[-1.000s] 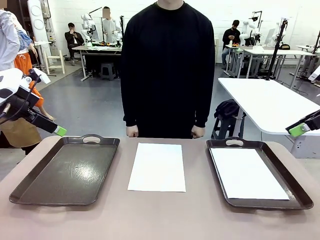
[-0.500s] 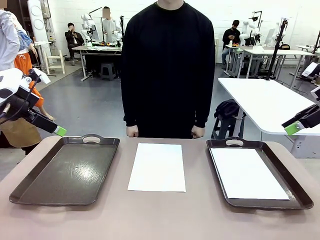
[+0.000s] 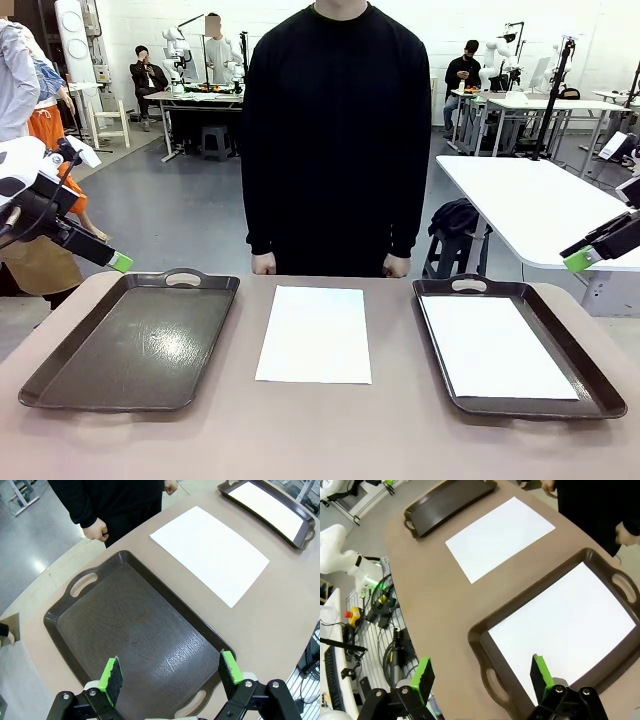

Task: Sort the A4 documents.
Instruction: Receive the A4 Paper.

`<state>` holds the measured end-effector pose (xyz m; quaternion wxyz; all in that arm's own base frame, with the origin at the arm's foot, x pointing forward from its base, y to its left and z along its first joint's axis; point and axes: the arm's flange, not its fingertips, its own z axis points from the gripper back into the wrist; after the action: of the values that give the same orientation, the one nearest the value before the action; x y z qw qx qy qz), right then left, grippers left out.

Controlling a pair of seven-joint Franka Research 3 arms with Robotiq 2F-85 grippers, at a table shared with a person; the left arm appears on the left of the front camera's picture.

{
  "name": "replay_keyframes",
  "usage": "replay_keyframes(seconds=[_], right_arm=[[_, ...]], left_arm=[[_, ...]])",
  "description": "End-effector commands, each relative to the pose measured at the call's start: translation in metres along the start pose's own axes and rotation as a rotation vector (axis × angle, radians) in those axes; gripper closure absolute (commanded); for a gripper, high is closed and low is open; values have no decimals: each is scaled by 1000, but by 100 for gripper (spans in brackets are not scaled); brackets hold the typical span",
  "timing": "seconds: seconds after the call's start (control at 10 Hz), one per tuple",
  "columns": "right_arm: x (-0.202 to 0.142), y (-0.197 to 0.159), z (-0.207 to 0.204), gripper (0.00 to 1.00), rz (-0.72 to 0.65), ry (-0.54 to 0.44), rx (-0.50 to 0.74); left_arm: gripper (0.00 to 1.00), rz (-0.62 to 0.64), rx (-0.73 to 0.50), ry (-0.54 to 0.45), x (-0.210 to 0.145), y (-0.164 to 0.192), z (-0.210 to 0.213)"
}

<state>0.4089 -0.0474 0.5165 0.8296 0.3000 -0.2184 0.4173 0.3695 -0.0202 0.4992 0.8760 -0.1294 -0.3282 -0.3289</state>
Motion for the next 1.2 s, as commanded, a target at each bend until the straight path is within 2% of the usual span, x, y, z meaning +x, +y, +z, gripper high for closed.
replay_keyframes(seconds=[0.0, 1.1], right_arm=[[1, 2, 1, 0, 10, 4, 1], [1, 2, 1, 0, 10, 4, 1]], left_arm=[[0, 7, -10, -8, -1, 2, -1], [0, 7, -10, -8, -1, 2, -1]])
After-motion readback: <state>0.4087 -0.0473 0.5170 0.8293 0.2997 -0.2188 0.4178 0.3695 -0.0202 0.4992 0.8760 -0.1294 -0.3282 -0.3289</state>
